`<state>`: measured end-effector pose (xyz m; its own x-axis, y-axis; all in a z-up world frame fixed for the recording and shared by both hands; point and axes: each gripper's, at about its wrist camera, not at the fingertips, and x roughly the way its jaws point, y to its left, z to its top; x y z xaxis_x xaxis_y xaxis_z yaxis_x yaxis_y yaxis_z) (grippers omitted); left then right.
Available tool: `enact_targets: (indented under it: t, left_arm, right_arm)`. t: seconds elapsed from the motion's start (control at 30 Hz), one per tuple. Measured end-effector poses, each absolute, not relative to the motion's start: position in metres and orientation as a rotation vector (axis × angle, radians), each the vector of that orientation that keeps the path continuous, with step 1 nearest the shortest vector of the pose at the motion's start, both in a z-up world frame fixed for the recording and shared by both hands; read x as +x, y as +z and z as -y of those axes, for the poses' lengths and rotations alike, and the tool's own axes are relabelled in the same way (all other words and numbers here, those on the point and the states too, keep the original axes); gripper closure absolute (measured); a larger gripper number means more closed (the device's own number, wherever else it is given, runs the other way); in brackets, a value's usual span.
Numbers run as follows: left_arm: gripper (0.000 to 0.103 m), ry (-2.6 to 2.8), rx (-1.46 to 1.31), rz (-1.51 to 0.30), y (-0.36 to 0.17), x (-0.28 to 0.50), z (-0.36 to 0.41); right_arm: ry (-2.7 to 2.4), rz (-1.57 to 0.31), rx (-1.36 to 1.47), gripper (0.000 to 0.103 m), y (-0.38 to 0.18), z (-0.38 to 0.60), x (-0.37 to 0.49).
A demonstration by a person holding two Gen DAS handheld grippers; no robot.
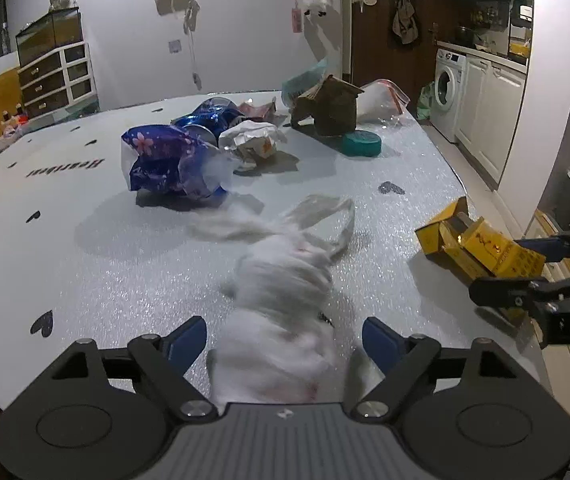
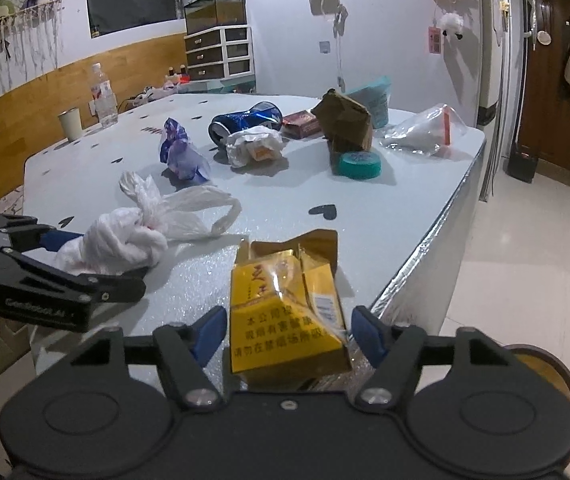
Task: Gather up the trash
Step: 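Lift the white bag with the left tool while the right tool carries the yellow box to the bin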
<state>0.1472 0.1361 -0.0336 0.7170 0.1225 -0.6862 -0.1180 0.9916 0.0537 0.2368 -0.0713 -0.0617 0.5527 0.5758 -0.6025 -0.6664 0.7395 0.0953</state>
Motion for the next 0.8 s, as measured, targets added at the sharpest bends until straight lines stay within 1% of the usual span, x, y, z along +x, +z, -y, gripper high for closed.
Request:
enact_targets:
  t: [0.03,0.1,0.13,0.23,0.3,0.43,0.63,0.8]
  left_arm:
    - [0.018,0.128,0.005,-0.758,-0.033,0.146,-0.137]
    - [0.018,0.123,-0.001,-0.756,-0.033,0.145,-0.14]
    - [0.02,0.121,-0.001,-0.758,-0.032,0.145,-0.141]
    - [0.032,0.121,0.007,-0.77,-0.034,0.146,-0.142]
    - [0.037,0.114,-0.019,-0.769,-0.034,0.146,-0.145]
    - [0.059,0.117,-0.057,-0.765,-0.033,0.148,-0.148]
    - [0.061,0.128,-0.077,-0.729,-0.028,0.144,-0.142]
    - [0.061,0.144,-0.081,-0.666,-0.013,0.139,-0.133]
  right_arm:
    - [0.74,-0.658,-0.149,0.041,-0.062,0.071,0.237]
    - [0.749,-0.664,-0.139,0.041,-0.062,0.071,0.237]
    - [0.752,-0.666,-0.136,0.041,-0.063,0.071,0.236]
    - [0.753,-0.665,-0.136,0.042,-0.063,0.071,0.234]
    - [0.756,-0.667,-0.134,0.042,-0.062,0.071,0.233]
    - [0.756,-0.669,-0.135,0.043,-0.062,0.071,0.23]
    - [0.739,-0.64,-0.112,0.043,-0.055,0.078,0.225]
    - [0.709,-0.599,-0.09,0.043,-0.044,0.087,0.221]
